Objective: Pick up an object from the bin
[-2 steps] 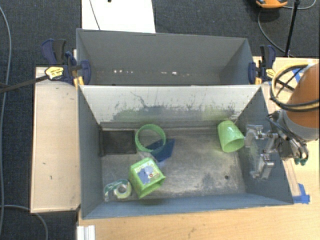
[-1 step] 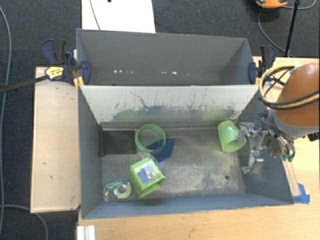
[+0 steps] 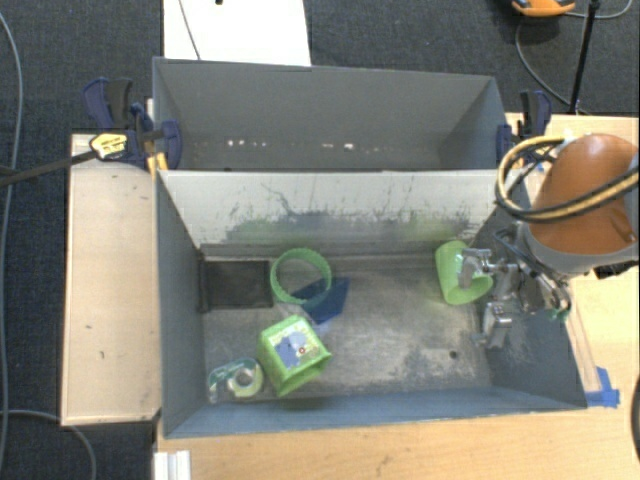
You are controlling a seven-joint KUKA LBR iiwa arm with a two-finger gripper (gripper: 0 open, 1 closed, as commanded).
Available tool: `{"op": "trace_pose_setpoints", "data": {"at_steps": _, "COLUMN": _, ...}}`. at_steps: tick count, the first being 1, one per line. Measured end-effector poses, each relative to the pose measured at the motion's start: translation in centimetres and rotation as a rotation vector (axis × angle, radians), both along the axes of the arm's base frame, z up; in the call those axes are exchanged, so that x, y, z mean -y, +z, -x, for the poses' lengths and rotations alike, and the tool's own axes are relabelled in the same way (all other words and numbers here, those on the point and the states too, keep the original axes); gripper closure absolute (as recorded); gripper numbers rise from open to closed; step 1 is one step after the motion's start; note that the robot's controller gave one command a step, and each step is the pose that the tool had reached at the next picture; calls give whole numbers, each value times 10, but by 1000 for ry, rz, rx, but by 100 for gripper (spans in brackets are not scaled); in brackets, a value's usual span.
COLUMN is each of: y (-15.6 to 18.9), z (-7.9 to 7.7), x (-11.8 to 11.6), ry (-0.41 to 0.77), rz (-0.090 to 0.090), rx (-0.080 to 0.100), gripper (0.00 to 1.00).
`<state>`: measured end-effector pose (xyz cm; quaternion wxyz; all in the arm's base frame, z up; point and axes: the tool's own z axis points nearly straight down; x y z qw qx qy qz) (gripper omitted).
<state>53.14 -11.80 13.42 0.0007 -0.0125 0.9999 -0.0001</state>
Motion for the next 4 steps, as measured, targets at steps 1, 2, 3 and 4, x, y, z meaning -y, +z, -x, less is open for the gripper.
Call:
{"op": "trace_pose_setpoints", "data": {"at_steps": 1, "y": -15, "z": -23, "x": -5, "ry": 68, "rz": 1, "rx": 6, "gripper": 0}}
{"op": "trace_pose_setpoints", "data": {"at_steps": 2, "y": -39, "z": -47, "x": -8, "ry": 72, "rz": 1, "rx": 13, "gripper": 0}}
{"op": "trace_pose_setpoints", "data": {"at_steps": 3, "y": -60, "z": -57, "x": 3, "ry": 113, "rz": -7, "rx": 8, "gripper": 0}}
{"op": "trace_pose_setpoints", "data": {"at_steps": 4, "y": -61, "z": -57, "x": 10, "ry": 197, "rz": -16, "rx": 14, "gripper": 0}}
